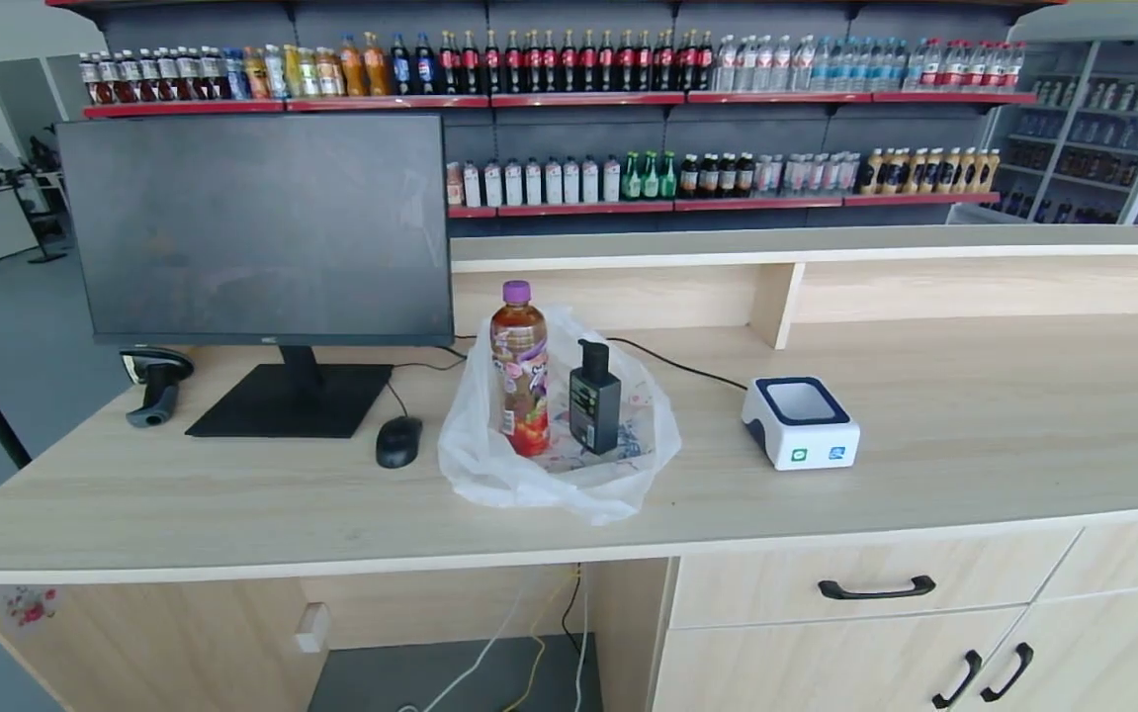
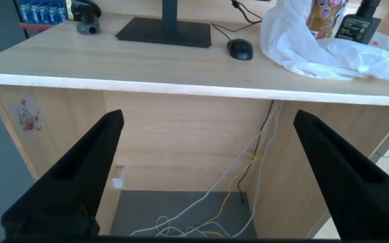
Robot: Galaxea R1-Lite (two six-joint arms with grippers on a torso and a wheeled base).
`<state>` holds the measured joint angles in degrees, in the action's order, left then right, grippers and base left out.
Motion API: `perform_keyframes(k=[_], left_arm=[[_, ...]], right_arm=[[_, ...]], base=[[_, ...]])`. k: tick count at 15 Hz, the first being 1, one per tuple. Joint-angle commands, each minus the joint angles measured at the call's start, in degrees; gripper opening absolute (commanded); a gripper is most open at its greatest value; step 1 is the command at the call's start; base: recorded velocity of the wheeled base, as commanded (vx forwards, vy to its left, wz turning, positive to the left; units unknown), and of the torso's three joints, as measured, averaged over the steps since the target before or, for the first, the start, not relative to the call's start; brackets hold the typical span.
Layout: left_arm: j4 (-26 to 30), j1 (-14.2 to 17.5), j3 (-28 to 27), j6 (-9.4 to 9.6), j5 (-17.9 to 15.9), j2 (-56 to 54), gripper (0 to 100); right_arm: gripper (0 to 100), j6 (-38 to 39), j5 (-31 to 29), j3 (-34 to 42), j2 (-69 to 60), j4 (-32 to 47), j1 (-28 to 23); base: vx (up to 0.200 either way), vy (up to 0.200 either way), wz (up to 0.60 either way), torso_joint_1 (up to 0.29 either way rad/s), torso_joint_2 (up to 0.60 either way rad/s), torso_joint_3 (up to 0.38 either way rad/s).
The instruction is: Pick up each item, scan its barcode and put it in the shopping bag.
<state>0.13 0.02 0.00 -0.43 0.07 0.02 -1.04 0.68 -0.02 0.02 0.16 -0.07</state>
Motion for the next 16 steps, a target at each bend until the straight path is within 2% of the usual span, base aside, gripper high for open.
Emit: perform_keyframes(k=[1,16], left_arm=[[-0.05,0.06,0.00,-0.01,0.01,0.06,100],[-0.05,0.06,0.00,-0.01,0.01,0.06,100]], right_arm=[[100,-0.02,0.02,0.02,-0.02,0.02,0.07],[100,-0.19,0.02,0.02,-0.02,0.02,0.07]], base=[[0.000,-0.200,0.00,-0.002,0.01,0.002],[0.000,-0.200,0.00,0.000,0.00,0.001]])
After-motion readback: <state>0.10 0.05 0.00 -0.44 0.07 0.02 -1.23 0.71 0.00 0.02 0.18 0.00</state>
